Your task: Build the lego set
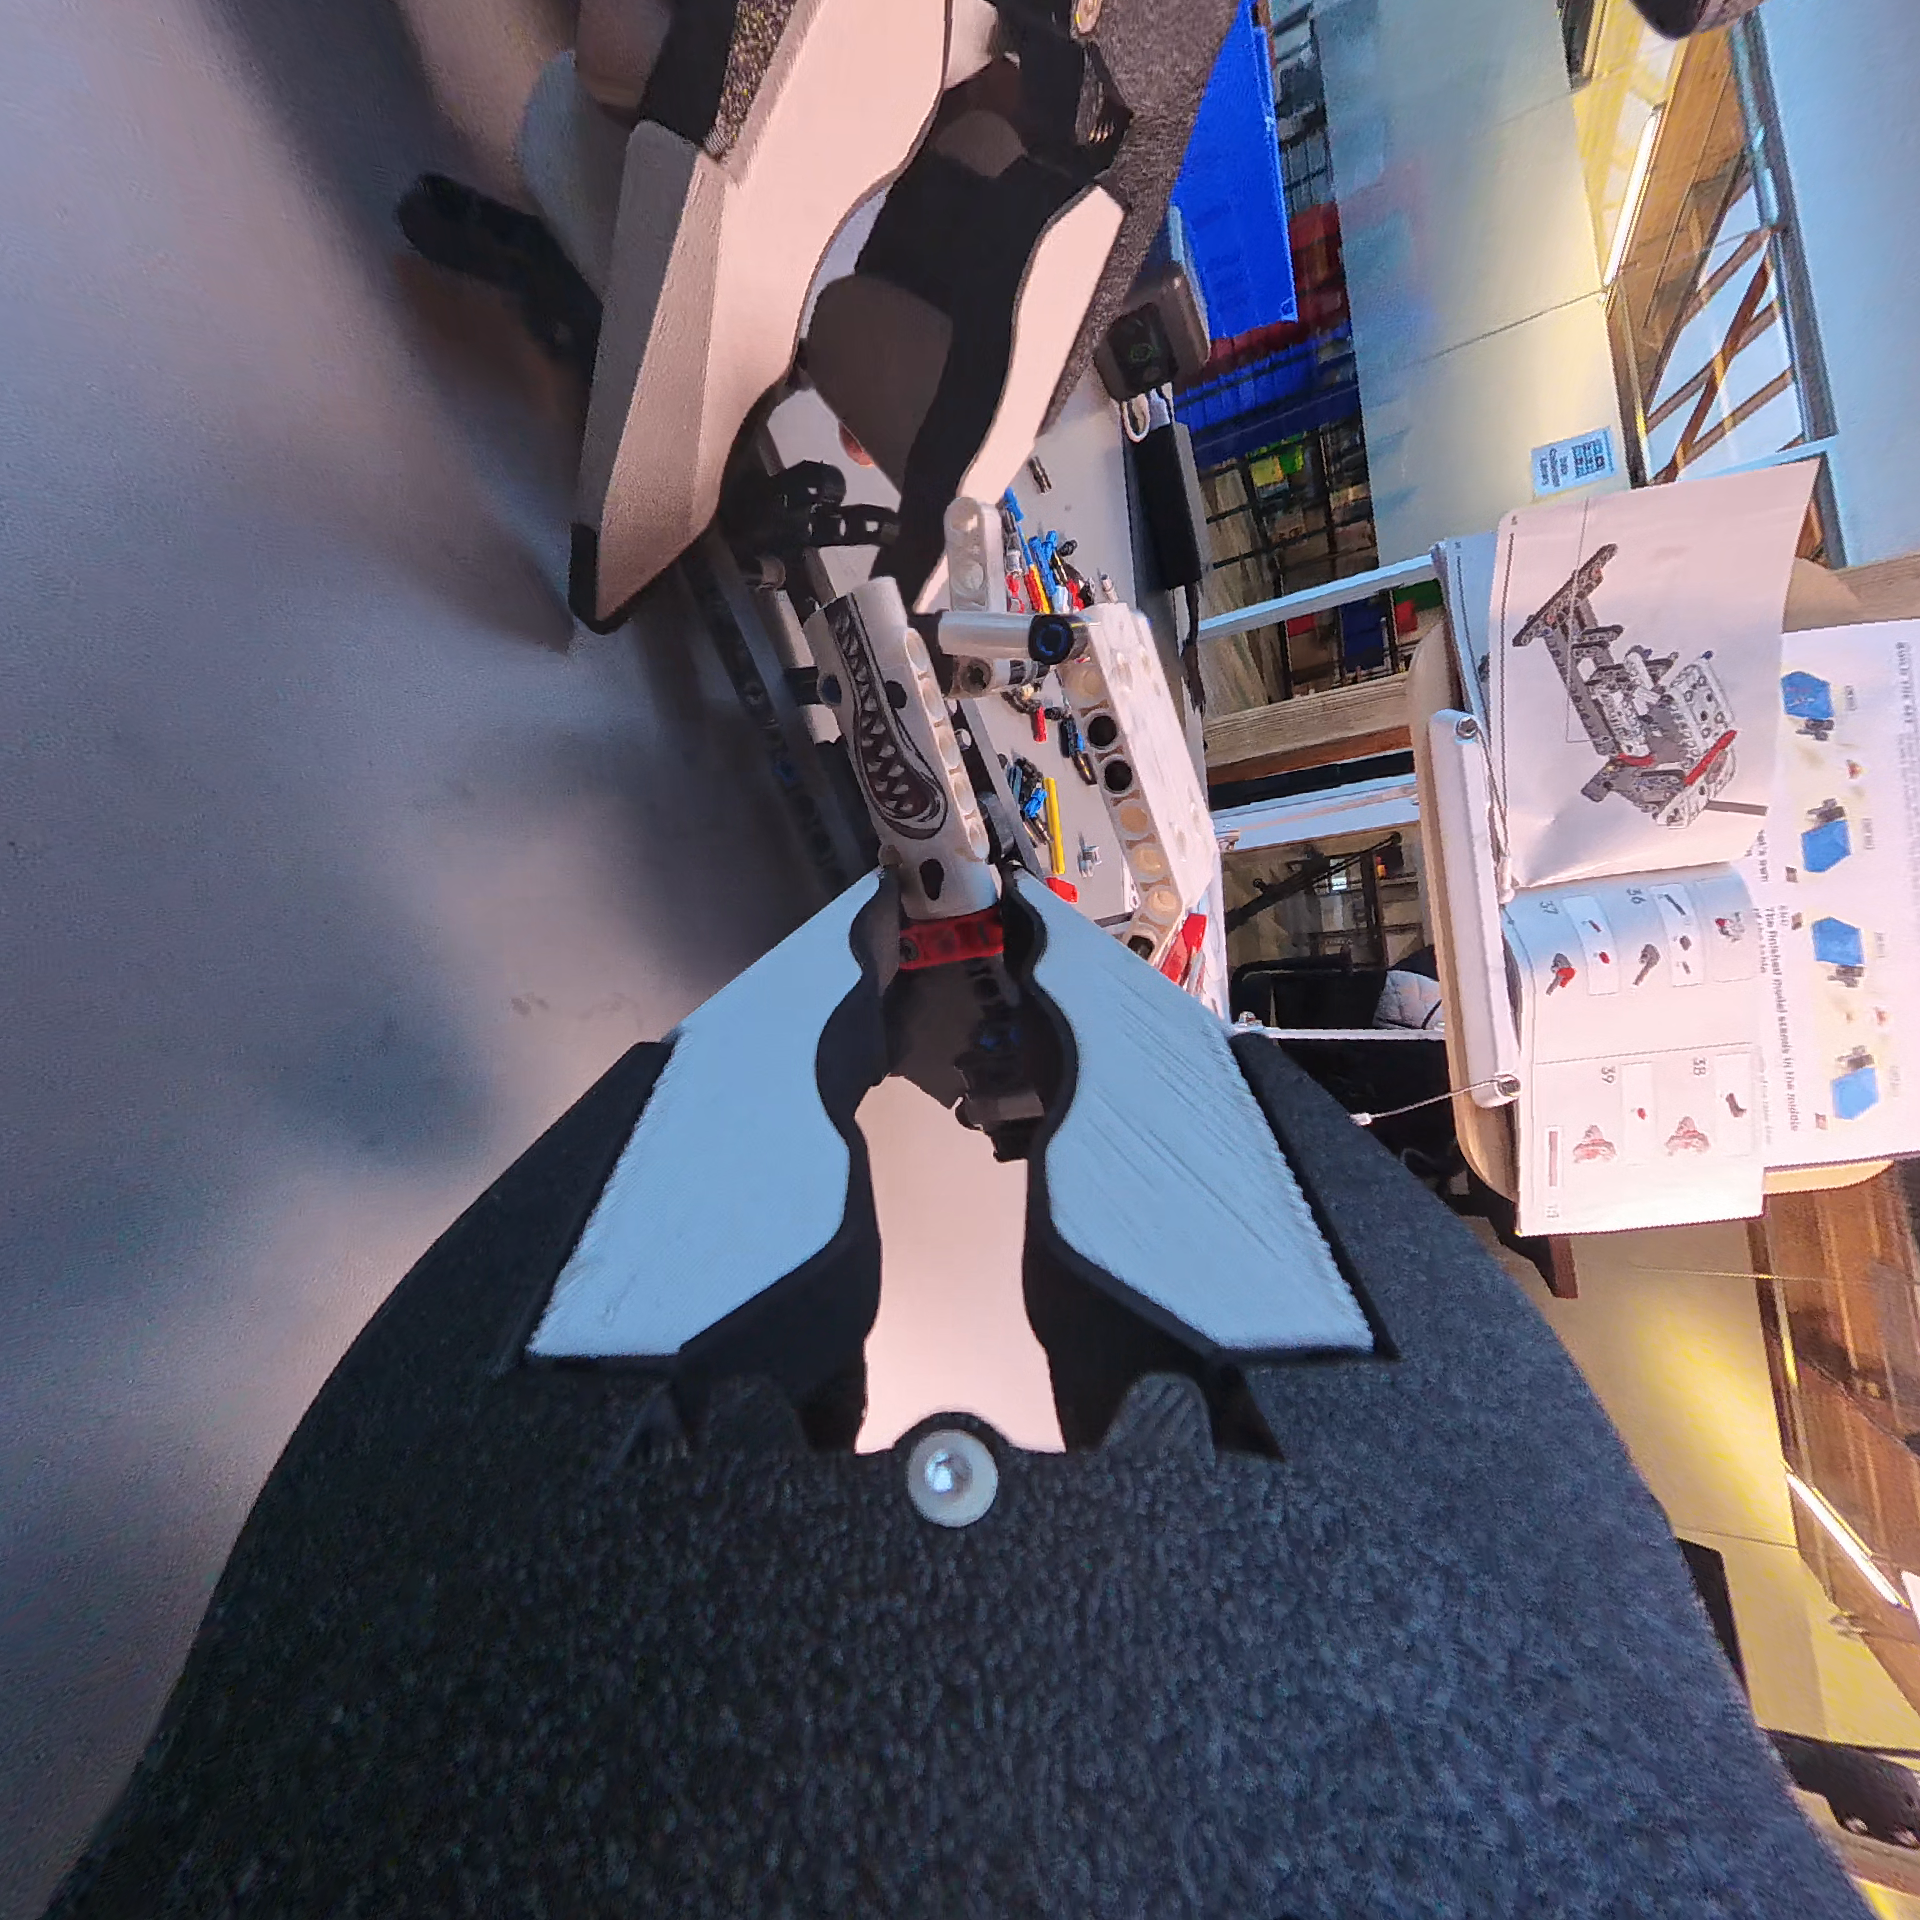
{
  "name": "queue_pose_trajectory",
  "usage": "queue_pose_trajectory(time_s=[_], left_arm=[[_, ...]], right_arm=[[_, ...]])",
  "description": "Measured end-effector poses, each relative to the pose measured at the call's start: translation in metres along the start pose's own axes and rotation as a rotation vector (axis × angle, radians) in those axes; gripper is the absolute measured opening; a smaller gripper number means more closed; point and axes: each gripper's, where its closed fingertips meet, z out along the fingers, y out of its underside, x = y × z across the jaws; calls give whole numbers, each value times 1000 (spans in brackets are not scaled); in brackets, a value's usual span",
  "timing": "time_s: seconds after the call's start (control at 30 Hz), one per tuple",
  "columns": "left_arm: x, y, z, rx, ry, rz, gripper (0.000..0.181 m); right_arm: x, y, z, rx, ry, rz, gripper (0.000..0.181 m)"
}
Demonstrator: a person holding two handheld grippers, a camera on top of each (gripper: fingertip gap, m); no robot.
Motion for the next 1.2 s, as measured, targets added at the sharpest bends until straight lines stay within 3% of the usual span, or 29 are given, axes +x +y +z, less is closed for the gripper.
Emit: queue_pose_trajectory(time_s=[0.23, 0.63, 0.73, 0.83, 1.1, 1.2], left_arm=[[1, -3, -1, 37, 13, -13, 61], [0, -4, -1, 47, 10, -22, 61], [-1, -6, -2, 60, 12, -43, 60], [-2, -8, -3, 77, 18, -97, 57], [-9, -11, -1, 70, -45, -215, 41], [-7, -12, 1, 61, -59, -242, 42]], right_arm=[[2, -1, -1, 25, 21, -20, 20], [5, 0, 0, 37, 24, -16, 20], [4, 1, 0, 33, 7, 21, 31], [3, 3, -4, 28, -27, 123, 42], [21, 14, -24, 26, -83, 694, 34], [31, 37, -25, -41, -49, 771, 32]])
